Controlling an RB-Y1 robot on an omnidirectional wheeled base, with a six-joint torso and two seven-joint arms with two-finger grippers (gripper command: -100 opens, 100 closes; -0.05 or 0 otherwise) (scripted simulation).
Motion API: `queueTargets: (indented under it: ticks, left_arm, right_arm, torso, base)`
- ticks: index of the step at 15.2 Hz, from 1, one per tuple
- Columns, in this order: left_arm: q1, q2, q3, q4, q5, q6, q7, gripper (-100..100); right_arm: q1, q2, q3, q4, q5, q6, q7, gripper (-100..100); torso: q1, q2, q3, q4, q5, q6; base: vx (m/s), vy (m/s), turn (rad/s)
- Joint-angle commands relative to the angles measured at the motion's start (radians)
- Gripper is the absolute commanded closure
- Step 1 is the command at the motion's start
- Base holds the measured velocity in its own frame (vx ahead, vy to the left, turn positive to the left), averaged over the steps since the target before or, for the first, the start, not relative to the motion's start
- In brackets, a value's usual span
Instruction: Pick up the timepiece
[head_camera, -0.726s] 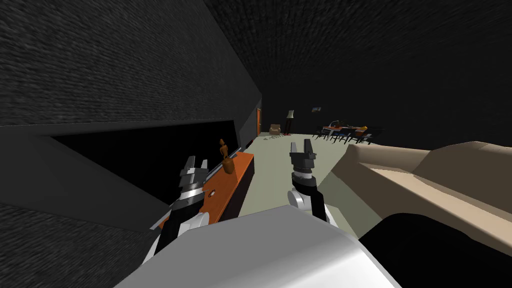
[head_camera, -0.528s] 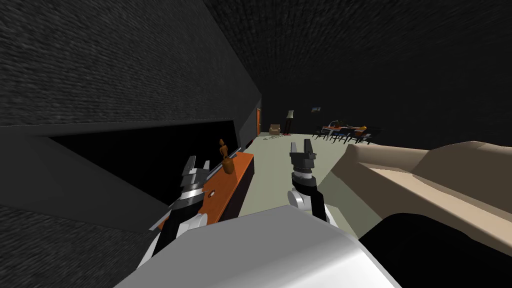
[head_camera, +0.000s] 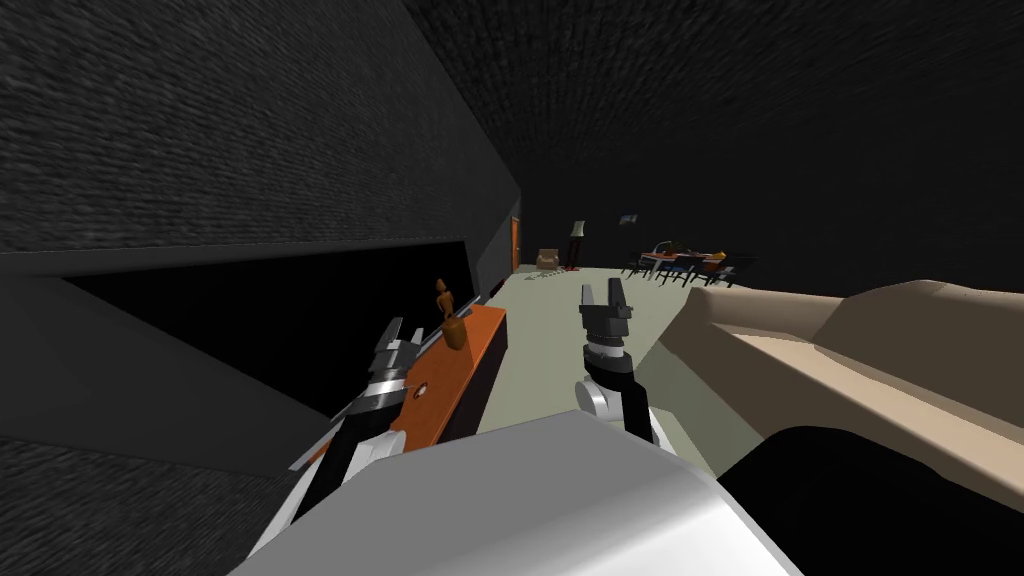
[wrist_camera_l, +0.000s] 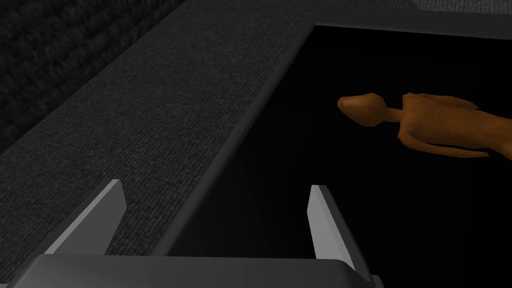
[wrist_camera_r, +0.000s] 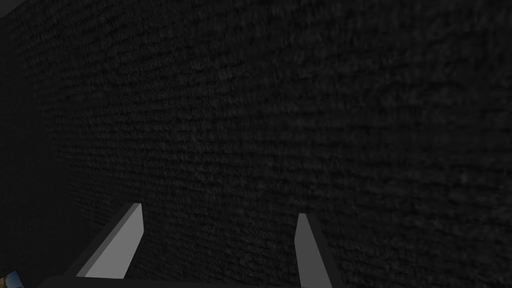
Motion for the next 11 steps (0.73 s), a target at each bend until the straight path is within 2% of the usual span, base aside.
queueTargets:
  ticks: [1,2,3,4,5,6,8,9,10,11]
  left_arm:
    - [-0.023,0.03,0.02,0.048,0.024,0.015,0.016,-100]
    - [-0.036,0.048,0.033,0.077,0.042,0.027,0.028,-100]
    - [-0.036,0.048,0.033,0.083,0.042,0.027,0.028,-100]
    - [-0.05,0.065,0.048,0.117,0.061,0.04,0.041,-100]
    - [-0.05,0.065,0.048,0.12,0.061,0.04,0.041,-100]
    - [-0.065,0.08,0.064,0.154,0.082,0.053,0.054,-100]
    - [-0.065,0.08,0.064,0.159,0.082,0.053,0.054,-100]
    - [-0.081,0.094,0.08,0.197,0.104,0.067,0.069,-100]
    - [-0.081,0.094,0.08,0.201,0.104,0.067,0.069,-100]
    - [-0.097,0.106,0.097,0.238,0.126,0.082,0.083,-100]
  right_arm:
    - [0.0,0.0,0.0,0.0,0.0,0.0,0.0,0]
    - [0.0,0.0,0.0,0.0,0.0,0.0,0.0,0]
    - [0.0,0.0,0.0,0.0,0.0,0.0,0.0,0]
    - [0.0,0.0,0.0,0.0,0.0,0.0,0.0,0]
    - [0.0,0.0,0.0,0.0,0.0,0.0,0.0,0]
    - [0.0,0.0,0.0,0.0,0.0,0.0,0.0,0]
    - [0.0,0.0,0.0,0.0,0.0,0.0,0.0,0]
    - [0.0,0.0,0.0,0.0,0.0,0.0,0.0,0]
    - [0.0,0.0,0.0,0.0,0.0,0.0,0.0,0]
    - [0.0,0.0,0.0,0.0,0.0,0.0,0.0,0]
  torso:
    - [0.0,0.0,0.0,0.0,0.0,0.0]
    - [0.0,0.0,0.0,0.0,0.0,0.0]
    - [0.0,-0.001,0.0,0.0,0.0,0.0]
    - [0.0,-0.001,0.0,0.0,0.0,0.0]
    - [0.0,-0.001,0.0,0.0,0.0,0.0]
    - [0.0,0.0,0.0,0.0,0.0,0.0]
    - [0.0,0.0,0.0,0.0,0.0,0.0]
    - [0.0,0.0,0.0,0.0,0.0,0.0]
    - [0.0,0.0,0.0,0.0,0.0,0.0]
    - [0.0,0.0,0.0,0.0,0.0,0.0]
  base:
    - [0.015,0.0,-0.03]
    - [0.021,0.002,-0.054]
    - [0.021,0.003,-0.046]
    - [0.02,0.001,-0.047]
    - [0.018,0.0,-0.034]
    - [0.019,0.0,-0.038]
    - [0.014,0.0,-0.022]
    - [0.012,0.0,-0.033]
    - [0.014,0.001,-0.037]
    - [0.018,0.0,-0.048]
